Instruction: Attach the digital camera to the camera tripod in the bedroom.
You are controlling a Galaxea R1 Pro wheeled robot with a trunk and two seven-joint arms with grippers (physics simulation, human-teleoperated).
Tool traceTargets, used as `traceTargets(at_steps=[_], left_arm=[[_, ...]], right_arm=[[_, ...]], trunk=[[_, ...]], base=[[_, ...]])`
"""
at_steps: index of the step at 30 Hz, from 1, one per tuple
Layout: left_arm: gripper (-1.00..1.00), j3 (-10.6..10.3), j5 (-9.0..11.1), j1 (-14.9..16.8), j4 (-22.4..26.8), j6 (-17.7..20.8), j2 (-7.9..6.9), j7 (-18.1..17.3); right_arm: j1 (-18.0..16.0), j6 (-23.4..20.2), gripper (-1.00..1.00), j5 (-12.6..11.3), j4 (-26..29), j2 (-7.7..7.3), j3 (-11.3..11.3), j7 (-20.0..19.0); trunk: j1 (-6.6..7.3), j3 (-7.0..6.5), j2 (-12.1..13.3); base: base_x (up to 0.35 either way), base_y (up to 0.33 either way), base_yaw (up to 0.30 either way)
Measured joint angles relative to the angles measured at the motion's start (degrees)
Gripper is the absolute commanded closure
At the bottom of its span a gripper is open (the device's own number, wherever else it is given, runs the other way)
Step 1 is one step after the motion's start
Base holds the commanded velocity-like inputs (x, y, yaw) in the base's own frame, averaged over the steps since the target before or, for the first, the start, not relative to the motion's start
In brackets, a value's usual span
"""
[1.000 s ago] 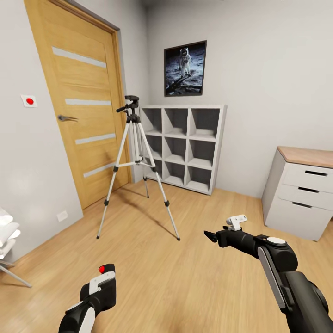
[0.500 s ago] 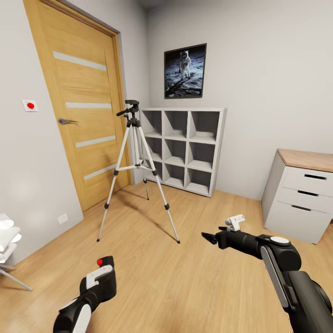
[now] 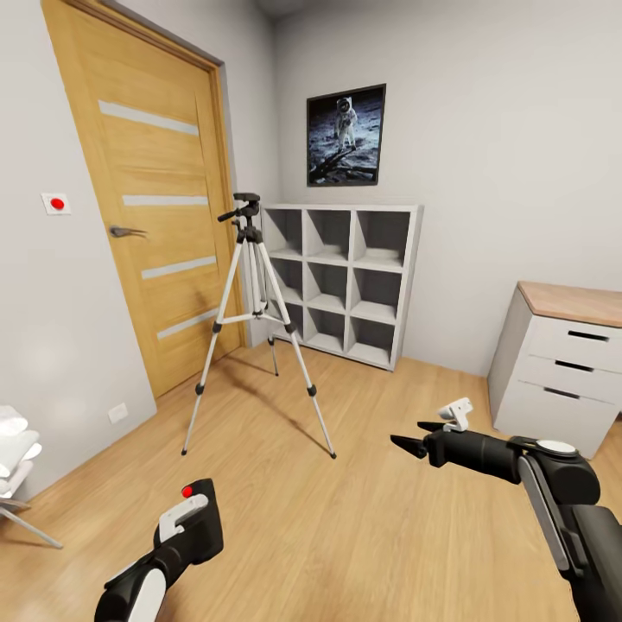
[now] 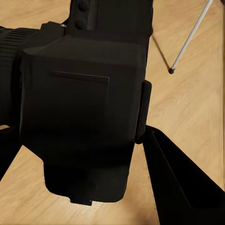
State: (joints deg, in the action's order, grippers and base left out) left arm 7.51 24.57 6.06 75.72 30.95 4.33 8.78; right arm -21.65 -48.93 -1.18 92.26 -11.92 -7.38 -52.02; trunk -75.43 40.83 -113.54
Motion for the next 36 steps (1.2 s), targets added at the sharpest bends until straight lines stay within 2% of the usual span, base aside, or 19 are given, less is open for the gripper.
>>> traceTargets(at_steps=[5,11,14,21,27,36], left_arm=[[1.00,-0.1,1.5,0.0,-0.4,0.0,-0.11,-0.7],[1.00,-0.4,1.8,0.0,-0.6,0.0,-0.14,-0.5],[1.00,-0.5,1.8,0.0,-1.1,-0.1,-0.18,0.0],[1.00,-0.6,1.8,0.0,-1.5,-0.1,-0.19,0.2],[1.00,-0.9,1.7,-0.1,-2.1,-0.2,0.03,0.2],[1.00,-0.9,1.6,-0.1,-2.2,-0.3,-0.14,0.2]], right_arm=[[0.0,0.1,-1.00,0.0,0.0,-0.21,-1.5,-1.4],[0.1,0.1,-1.00,0.0,0.0,-0.26,-2.4,-1.8],[0.0,-0.4,-1.00,0.0,0.0,-0.01,-4.9,-1.9],[-0.1,-0.5,-1.00,0.0,0.0,0.20,-5.5,-1.8],[-0.1,-0.3,-1.00,0.0,0.0,-0.10,-5.6,-1.9],[0.0,-0.3,-1.00,0.0,0.0,-0.17,-5.5,-2.0]], trunk=[[1.10,-0.86,2.0],[2.42,-1.92,4.4],[3.08,-2.47,5.6],[4.61,-3.74,8.4],[4.62,-3.75,8.4],[4.64,-3.75,8.4]], base=[[0.000,0.000,0.000],[0.000,0.000,0.007],[0.000,0.000,0.153],[0.000,0.000,0.256],[0.017,-0.009,0.282],[0.199,-0.181,0.284]])
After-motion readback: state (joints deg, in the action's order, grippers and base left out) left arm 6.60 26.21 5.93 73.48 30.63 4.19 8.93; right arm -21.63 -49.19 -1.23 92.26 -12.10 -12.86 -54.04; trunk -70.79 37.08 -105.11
